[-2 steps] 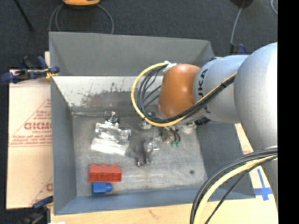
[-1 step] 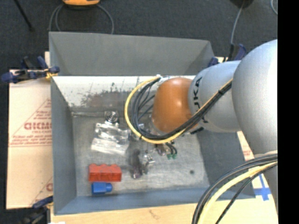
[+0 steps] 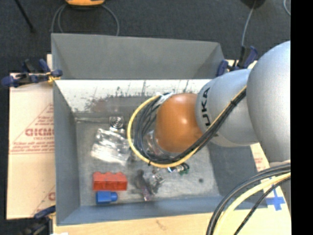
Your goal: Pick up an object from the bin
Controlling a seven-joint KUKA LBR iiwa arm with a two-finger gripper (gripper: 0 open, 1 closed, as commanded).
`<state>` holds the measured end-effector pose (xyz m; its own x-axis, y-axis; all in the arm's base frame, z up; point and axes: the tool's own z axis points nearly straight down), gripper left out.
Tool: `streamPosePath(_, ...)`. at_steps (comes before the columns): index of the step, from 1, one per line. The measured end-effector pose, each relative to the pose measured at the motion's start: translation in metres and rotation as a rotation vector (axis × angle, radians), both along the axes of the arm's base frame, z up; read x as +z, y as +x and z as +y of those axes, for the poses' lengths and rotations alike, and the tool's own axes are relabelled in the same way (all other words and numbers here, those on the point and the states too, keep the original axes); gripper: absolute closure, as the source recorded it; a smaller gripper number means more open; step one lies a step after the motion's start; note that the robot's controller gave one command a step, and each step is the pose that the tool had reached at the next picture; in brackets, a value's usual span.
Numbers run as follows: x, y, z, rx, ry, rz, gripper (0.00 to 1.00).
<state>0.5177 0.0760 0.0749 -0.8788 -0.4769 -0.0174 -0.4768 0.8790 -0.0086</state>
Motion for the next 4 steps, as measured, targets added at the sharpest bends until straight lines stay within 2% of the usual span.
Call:
streamPosePath(1, 0.023, -0.012, 0.055, 0.488, -0.003, 0.014, 0.0)
streamPosePath(2, -0.002, -0.015, 0.144, 0.649, -0.015, 0.019, 0.0)
streamPosePath(3, 0.001, -0.011, 0.143, 0.639, -0.012, 0.005, 1.0)
streamPosePath(4, 0.163, -0.015, 0.143, 0.669, -0.006, 0.007, 1.0)
